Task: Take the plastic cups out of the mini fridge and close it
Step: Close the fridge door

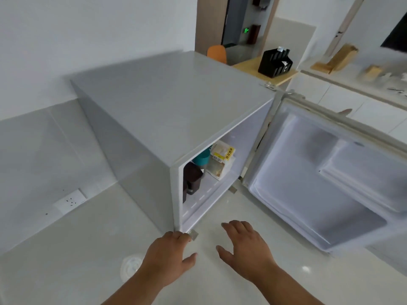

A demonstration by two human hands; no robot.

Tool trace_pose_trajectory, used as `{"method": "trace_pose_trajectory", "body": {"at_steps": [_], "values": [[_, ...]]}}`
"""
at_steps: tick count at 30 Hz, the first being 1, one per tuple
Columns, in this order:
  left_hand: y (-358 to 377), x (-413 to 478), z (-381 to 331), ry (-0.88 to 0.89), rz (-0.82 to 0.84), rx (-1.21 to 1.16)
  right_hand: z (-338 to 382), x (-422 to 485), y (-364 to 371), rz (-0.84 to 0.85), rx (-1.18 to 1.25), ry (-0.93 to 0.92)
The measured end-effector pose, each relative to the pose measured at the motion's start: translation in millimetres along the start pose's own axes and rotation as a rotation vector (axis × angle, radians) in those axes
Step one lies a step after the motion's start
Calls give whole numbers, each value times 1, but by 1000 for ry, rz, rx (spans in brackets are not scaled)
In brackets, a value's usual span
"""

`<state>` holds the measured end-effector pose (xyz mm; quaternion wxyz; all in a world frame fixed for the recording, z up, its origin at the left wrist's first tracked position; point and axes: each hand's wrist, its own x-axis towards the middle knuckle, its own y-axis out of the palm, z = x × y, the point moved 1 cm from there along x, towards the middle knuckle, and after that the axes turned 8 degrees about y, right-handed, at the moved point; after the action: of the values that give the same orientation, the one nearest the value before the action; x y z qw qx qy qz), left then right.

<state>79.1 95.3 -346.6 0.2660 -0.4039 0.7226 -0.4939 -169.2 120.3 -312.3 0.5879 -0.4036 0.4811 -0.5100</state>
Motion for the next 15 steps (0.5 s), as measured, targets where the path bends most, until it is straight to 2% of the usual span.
{"method": "trace_pose_trajectory", "body": {"at_steps": [9,15], "values": [[-51,65,-89,136,-146,6,-51,-13,-91,-180,8,61],[-113,117,-140,281,-278,116,-69,-16,-163,-338,-32,74]]}}
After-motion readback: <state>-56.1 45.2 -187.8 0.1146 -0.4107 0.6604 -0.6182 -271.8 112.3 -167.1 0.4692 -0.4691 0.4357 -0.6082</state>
